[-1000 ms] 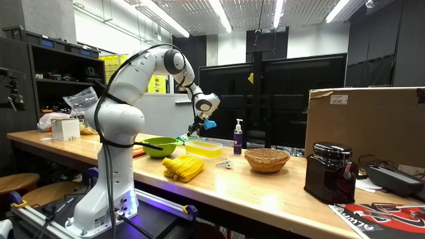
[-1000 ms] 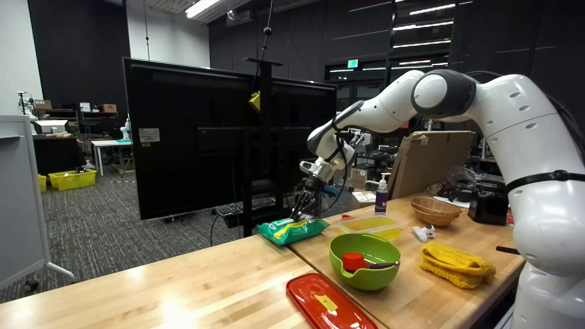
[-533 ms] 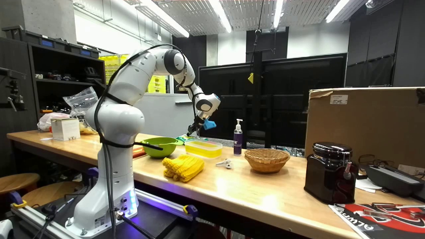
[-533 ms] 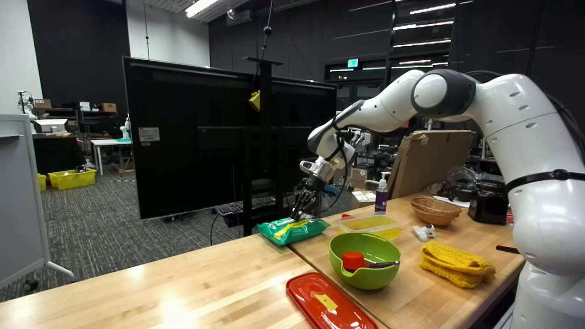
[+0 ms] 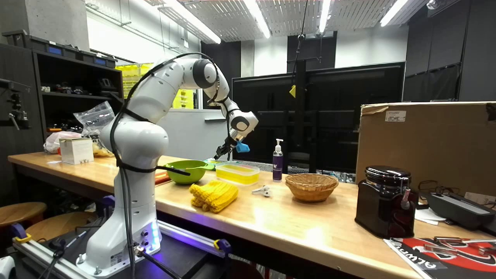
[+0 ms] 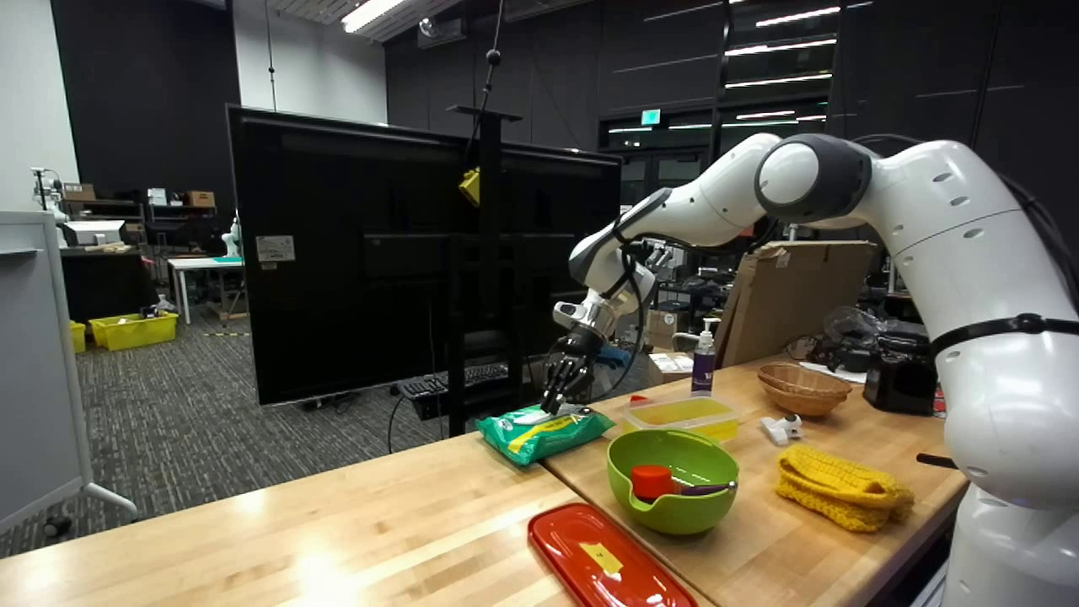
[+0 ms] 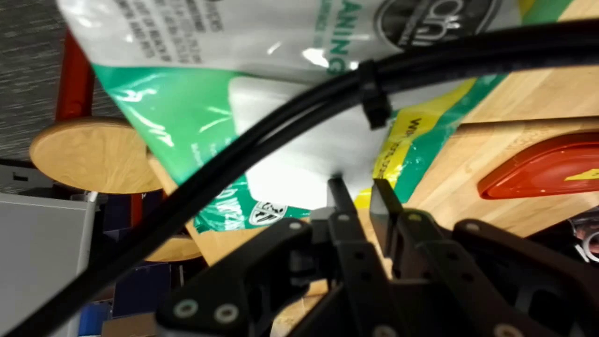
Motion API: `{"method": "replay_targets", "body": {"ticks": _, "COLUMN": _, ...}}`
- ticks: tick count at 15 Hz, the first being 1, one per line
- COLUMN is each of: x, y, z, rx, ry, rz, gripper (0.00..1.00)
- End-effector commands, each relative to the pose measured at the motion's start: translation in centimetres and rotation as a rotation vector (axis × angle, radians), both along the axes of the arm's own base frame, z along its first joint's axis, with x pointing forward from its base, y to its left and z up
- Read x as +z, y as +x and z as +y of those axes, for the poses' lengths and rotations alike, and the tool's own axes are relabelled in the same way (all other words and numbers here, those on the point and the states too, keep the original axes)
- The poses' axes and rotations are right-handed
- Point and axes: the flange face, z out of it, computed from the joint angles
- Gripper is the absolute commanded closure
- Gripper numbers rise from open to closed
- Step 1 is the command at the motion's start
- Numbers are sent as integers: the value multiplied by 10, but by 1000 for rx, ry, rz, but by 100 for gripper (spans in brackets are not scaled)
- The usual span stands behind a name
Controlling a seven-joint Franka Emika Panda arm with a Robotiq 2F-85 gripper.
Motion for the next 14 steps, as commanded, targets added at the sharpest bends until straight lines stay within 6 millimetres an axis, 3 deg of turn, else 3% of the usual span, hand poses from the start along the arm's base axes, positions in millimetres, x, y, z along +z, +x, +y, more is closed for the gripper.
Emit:
{"method": "replay_targets", "body": {"ticks": 1, "x": -11, "y": -3, "z": 1, "rx": 29, "ry": -7, "rz": 80, "gripper": 96}}
{"method": "replay_targets", "body": {"ticks": 8, "x": -6, "y": -2, "z": 4, "rx": 52, "ry": -36, "rz": 129, "gripper": 96}}
{"method": "replay_targets", "body": {"ticks": 9, "x": -4, "y": -1, "z": 4, "rx": 50, "ry": -49, "rz": 122, "gripper": 84}}
{"method": "replay_targets", "body": {"ticks": 10, "x": -2, "y": 1, "z": 3, "rx": 49, "ry": -59, "rz": 111, "gripper": 59}}
{"method": "replay_targets", "body": {"ticks": 12, "x": -1, "y": 3, "z": 3, "rx": 49, "ry": -69, "rz": 91, "gripper": 54}}
{"method": "replay_targets", "body": {"ticks": 14, "x": -1, "y": 4, "z": 2, "rx": 43, "ry": -63, "rz": 75, "gripper": 42}}
